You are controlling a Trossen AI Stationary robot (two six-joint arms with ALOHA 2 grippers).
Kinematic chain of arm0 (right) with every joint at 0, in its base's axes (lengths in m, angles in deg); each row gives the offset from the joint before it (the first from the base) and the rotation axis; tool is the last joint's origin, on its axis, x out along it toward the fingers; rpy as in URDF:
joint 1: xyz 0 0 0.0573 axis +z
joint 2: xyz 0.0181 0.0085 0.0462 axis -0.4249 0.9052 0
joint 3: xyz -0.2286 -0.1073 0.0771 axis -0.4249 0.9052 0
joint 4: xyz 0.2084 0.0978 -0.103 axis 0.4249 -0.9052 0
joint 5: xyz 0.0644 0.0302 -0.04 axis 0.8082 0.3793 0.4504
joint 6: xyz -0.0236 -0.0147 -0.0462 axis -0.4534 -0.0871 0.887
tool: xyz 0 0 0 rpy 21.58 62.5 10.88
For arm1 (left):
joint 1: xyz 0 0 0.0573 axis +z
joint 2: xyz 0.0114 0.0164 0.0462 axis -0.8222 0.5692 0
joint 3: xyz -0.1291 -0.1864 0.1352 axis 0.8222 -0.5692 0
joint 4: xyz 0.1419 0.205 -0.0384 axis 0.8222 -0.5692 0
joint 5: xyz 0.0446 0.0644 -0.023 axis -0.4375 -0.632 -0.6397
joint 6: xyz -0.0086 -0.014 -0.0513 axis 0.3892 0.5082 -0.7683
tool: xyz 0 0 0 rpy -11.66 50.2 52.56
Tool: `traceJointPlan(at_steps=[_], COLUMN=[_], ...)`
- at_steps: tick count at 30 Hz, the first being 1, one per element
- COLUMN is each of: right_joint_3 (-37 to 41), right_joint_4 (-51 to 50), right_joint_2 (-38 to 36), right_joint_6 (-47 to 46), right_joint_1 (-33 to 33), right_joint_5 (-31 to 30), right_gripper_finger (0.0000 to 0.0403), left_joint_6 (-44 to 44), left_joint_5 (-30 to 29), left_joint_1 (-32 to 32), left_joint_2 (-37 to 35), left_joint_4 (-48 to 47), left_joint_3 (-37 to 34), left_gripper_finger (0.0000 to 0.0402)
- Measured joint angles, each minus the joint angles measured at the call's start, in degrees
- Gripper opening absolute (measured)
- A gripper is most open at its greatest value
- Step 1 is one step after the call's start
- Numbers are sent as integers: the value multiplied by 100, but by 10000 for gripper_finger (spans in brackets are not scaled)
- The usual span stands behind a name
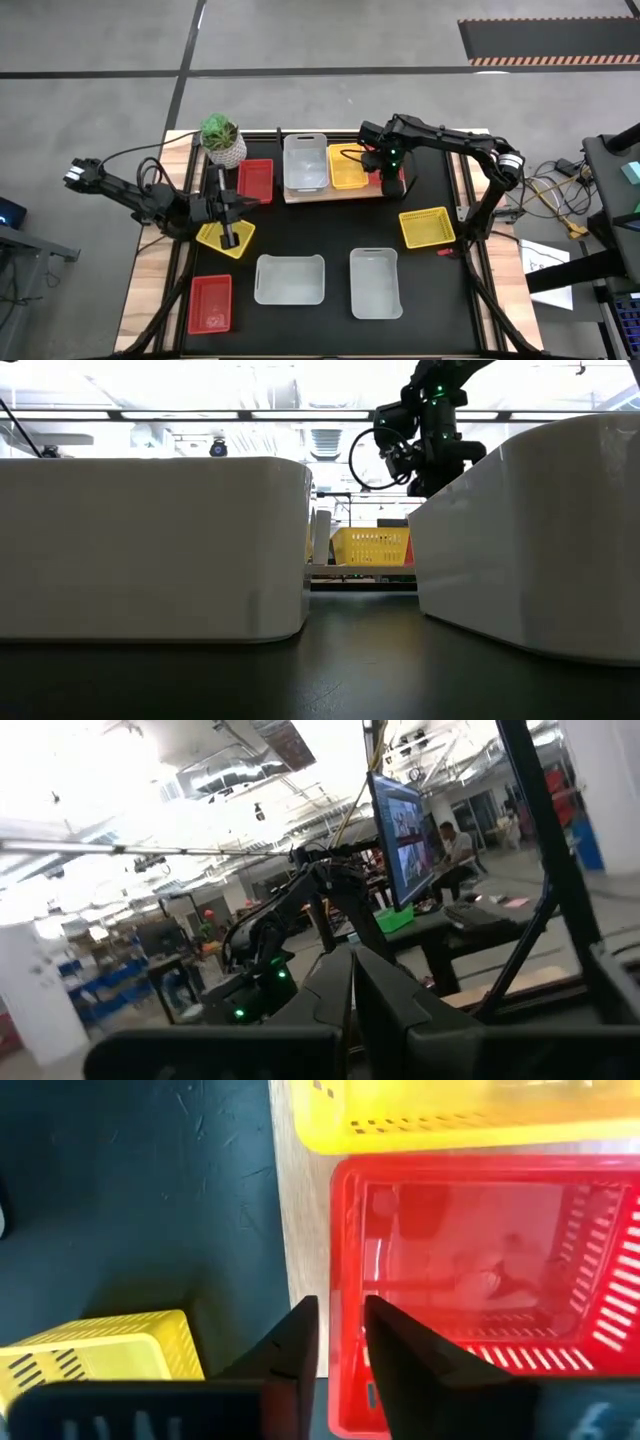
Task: Stack baskets on shelf by color
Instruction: Put the bottom right red bin on the shelf, then stack the left yellow bin on top of the yellow bin on the shelf
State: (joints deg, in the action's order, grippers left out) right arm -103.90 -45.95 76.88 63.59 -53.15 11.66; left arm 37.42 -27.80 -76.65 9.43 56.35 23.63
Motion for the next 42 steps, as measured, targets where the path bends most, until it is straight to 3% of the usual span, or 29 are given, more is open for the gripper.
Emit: traceJointPlan(at_steps=[5, 8, 12, 17, 20, 26, 34, 39, 42], right_joint_3=[-221, -137, 231, 753, 1060, 1683, 2547, 2592, 2532], right_joint_4=[-437, -564, -32, 1001, 1628, 2762, 4314, 4421, 4427], right_joint_2=[-32, -255, -808, -1509, -1860, -2443, -2917, -2938, -2924], right_joint_6=[-433, -906, -994, -1077, -1131, -1191, -690, -578, -408], right_joint_1=[34, 152, 632, 1400, 1901, 2907, 3686, 3690, 3674], right_joint_5=[1, 380, 734, 704, 692, 681, -685, -715, -728], right_gripper_finger=[106, 110, 100, 69, 48, 13, 9, 9, 9], left_joint_6=[-1247, -2059, -2819, -3010, -3214, -5329, -7541, -8713, -9116], left_joint_5=[64, 517, 1065, 1020, 693, 316, 146, 328, 259], left_joint_1=[-2, -7, -16, 16, 68, 49, 41, 173, 270], left_joint_2=[236, 633, 1479, 2470, 2787, 2887, 2512, 1882, 1545], left_joint_4=[13, 152, 1283, 1816, 1892, 1713, -1373, -5211, -6898], left_joint_3=[-51, -145, -323, -346, -222, -195, 87, 915, 1340], left_gripper_finger=[0, 0, 0, 0, 0, 0, 0, 0, 0])
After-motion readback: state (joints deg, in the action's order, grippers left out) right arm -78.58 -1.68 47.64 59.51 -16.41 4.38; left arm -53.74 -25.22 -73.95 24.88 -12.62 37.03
